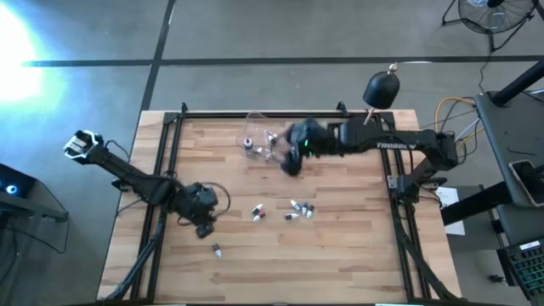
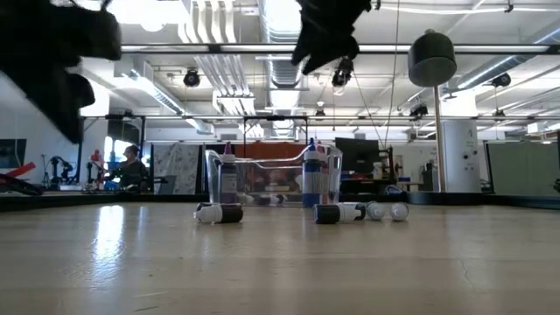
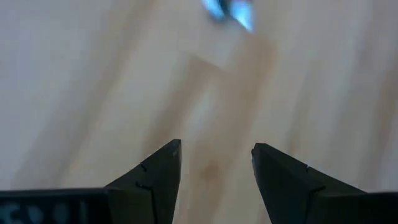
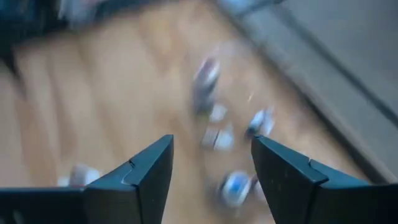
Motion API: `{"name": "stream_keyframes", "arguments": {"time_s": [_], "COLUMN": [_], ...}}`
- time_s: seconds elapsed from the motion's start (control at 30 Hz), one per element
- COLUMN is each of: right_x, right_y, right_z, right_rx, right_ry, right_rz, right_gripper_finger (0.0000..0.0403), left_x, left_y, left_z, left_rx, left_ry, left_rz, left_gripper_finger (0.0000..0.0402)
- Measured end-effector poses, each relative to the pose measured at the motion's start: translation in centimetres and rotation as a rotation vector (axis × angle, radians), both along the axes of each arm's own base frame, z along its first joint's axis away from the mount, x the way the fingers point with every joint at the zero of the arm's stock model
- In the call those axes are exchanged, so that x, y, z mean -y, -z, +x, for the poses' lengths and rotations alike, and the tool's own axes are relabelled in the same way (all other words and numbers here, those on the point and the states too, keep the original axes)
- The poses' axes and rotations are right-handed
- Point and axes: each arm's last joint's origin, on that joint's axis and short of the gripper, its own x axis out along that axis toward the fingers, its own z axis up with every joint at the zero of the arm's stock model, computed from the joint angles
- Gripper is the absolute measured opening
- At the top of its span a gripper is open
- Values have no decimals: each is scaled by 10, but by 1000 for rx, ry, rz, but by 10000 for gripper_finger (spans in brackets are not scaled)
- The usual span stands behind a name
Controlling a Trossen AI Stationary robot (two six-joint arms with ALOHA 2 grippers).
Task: Pick & Place food coloring
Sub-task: Put the bottom small purple food coloring bottle into the transparent bin
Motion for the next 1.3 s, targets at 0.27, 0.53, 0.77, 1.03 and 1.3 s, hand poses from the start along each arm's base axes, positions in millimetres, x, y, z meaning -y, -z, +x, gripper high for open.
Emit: {"name": "stream_keyframes", "arguments": {"time_s": [0.27, 0.53, 0.77, 1.03, 1.3], "right_x": [-61, -86, -91, -91, -91], "right_y": [19, 19, 21, 21, 22], "right_z": [-10, -12, -16, -16, -17], "right_rx": [-222, -204, -222, -229, -239], "right_ry": [-157, -144, -125, -124, -123], "right_rz": [24, 79, 102, 102, 100], "right_gripper_finger": [206, 205, 205, 205, 205], "left_x": [47, 69, 77, 81, 73], "left_y": [2, 40, 66, 80, 77], "left_z": [-14, 6, 16, 21, 24], "left_rx": [88, 119, 35, -11, -24], "left_ry": [534, 760, 798, 778, 690], "left_rz": [35, 109, 159, 159, 138], "left_gripper_finger": [172, 172, 172, 164, 82]}}
